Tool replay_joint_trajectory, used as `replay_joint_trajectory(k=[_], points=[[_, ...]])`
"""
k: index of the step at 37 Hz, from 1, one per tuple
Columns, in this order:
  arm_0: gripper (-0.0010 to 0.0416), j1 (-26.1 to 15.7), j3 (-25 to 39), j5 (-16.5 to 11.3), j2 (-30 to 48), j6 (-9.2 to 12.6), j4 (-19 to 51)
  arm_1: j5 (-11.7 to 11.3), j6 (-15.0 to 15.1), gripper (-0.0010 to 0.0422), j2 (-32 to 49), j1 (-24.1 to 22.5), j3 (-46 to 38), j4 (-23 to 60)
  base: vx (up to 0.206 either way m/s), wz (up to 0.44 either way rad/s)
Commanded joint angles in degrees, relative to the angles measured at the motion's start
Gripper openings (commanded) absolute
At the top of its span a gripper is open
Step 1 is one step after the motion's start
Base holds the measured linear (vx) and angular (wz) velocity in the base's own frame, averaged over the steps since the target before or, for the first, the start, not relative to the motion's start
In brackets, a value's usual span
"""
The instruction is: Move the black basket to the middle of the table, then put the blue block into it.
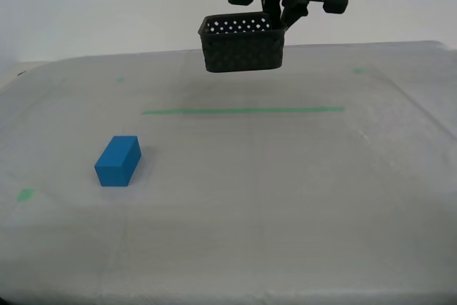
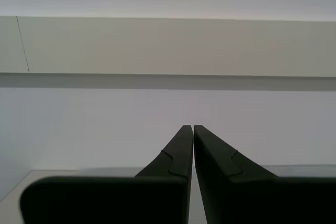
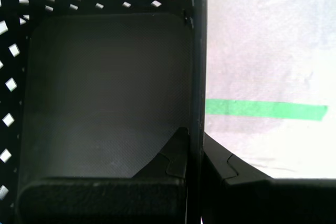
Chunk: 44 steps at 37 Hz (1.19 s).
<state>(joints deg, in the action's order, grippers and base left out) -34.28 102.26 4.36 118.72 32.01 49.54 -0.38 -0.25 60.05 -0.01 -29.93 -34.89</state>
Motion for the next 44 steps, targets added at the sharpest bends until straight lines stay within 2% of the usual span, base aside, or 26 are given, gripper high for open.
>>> replay_joint_trajectory(k=[1, 15, 32, 35, 39, 44], points=[[0.0, 0.0, -1.18, 0.07, 0.04, 0.57, -1.25, -0.02, 0.09, 0.0, -0.02, -0.02, 0.0, -0.31, 0.0, 0.0], [0.0, 0.02, -9.92, 0.11, 0.04, 0.87, -9.86, -0.02, 0.09, 0.0, -0.02, -0.02, -0.02, -0.33, 0.0, 0.0], [0.0, 0.85, -20.76, 0.48, 0.04, 0.55, -24.2, -0.02, 0.11, 0.0, -0.02, -0.02, -0.04, -0.33, 0.0, 0.0], [0.0, 1.29, -22.05, 0.52, 0.04, 0.02, -25.97, -0.02, 0.11, 0.0, -0.02, -0.02, -0.04, -0.33, 0.0, 0.0], [0.0, 1.73, -23.37, 0.7, 0.04, -2.19, -28.52, -0.02, 0.11, 0.0, -0.02, -0.02, -0.04, -0.33, 0.0, 0.0], [0.0, 1.97, -23.76, 1.79, 0.04, -3.15, -29.11, -0.02, 0.09, 0.0, -0.02, -0.02, -0.04, -0.33, 0.0, 0.0]])
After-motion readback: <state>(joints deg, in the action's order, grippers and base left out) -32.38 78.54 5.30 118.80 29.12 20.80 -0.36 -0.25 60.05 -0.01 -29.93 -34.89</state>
